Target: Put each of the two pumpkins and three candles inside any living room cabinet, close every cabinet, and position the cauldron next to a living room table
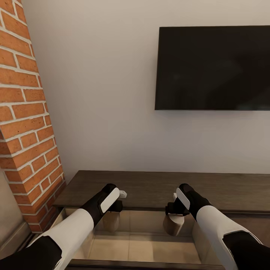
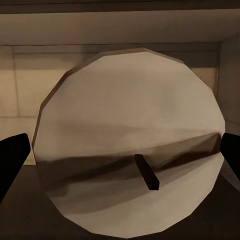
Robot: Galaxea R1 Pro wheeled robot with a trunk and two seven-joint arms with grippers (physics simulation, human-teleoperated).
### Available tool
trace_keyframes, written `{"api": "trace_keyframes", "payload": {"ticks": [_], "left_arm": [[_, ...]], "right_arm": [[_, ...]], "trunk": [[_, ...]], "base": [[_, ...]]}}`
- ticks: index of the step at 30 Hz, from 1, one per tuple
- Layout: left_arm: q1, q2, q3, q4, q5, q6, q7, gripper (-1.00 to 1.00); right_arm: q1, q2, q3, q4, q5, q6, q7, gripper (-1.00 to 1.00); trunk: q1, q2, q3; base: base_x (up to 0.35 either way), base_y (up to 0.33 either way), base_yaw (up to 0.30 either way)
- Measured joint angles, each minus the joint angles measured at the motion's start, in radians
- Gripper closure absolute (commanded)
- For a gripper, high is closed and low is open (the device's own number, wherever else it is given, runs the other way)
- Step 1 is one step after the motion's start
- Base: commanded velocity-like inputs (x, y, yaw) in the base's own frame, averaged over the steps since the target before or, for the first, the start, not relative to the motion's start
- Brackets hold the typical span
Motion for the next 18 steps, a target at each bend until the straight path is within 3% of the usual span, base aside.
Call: {"api": "trace_keyframes", "payload": {"ticks": [5, 18], "left_arm": [[0.000, 0.000, 0.000, -0.004, 0.000, 0.000, 0.000, 1.00], [0.000, 0.001, 0.000, 0.001, 0.001, -0.001, -0.001, 1.00]], "right_arm": [[0.000, 0.000, 0.000, 0.000, 0.000, 0.000, 0.000, 1.00], [0.000, 0.000, -0.001, -0.002, 0.000, -0.001, 0.001, 1.00]], "trunk": [[0.000, 0.000, 0.000], [0.050, -0.091, -0.041]], "base": [[0.000, 0.000, 0.000], [0.000, 0.000, 0.000]]}}
